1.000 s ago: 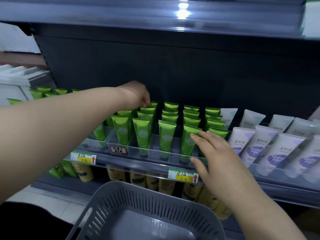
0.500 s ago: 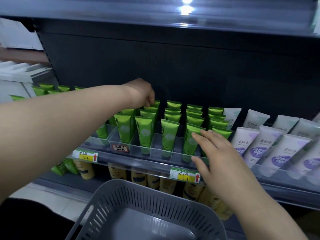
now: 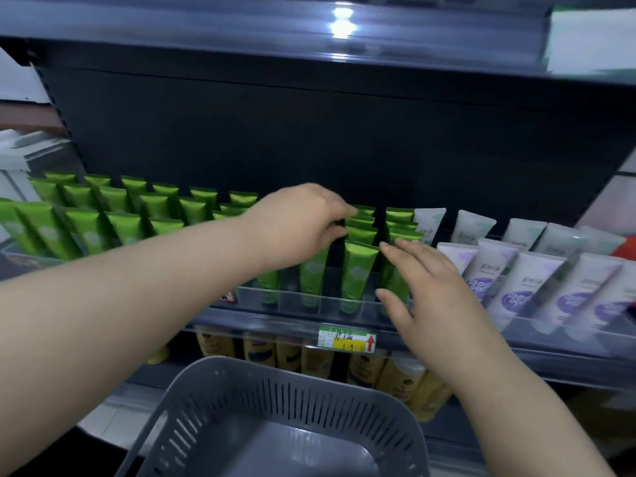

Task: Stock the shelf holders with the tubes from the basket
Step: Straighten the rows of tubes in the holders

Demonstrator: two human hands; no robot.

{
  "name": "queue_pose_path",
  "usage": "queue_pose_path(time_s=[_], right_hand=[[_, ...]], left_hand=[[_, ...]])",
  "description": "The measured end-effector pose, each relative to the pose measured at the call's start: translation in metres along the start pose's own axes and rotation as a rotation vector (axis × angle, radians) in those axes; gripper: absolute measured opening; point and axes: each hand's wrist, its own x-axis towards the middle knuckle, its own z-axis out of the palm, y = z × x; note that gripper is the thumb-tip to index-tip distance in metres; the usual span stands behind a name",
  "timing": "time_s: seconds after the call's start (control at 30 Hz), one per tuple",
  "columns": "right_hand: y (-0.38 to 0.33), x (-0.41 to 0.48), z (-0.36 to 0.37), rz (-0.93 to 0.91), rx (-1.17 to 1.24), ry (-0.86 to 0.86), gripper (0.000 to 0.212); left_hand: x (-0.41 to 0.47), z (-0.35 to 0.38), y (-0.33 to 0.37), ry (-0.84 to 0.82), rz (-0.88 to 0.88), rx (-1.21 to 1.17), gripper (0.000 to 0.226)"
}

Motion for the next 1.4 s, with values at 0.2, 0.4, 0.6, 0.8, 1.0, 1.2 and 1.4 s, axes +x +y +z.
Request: queue_pose_path(time_s=[0.2,0.4,0.6,0.8,1.0,1.2,1.4], right_hand=[[0.015,-0.014,-0.010,0.063,-0.008,0.057,0.057],[0.044,-0.025,-0.022,0.155,-0.030,0.111,0.057],[0.065,-0.027,-0.023,0.189,0.002,0.158,0.059],[0.090,-0.023,-0.013,0.213,0.062,0.295,0.053],[0.116,-0.009,-0.022,0.194,0.044,0.328,0.047],[0.140,-0.010,-0.035,0.195,-0.012,0.296,0.043],[0.145,-0.007,-0.038,0.200,-0.016,0.273,0.042]], left_hand=[[-0.008,0.022,0.041,-0.003,0.071,-0.046,0.043],[-0.008,0.034,0.048,0.029,0.040,-0.074,0.044],[0.003,0.035,0.056,0.080,0.011,-0.139,0.044],[0.026,0.041,0.059,0.144,0.013,-0.156,0.042],[0.051,0.050,0.075,0.184,0.045,-0.170,0.037],[0.059,0.048,0.093,0.206,0.097,-0.152,0.029],[0.055,0.035,0.105,0.182,0.094,-0.104,0.024]])
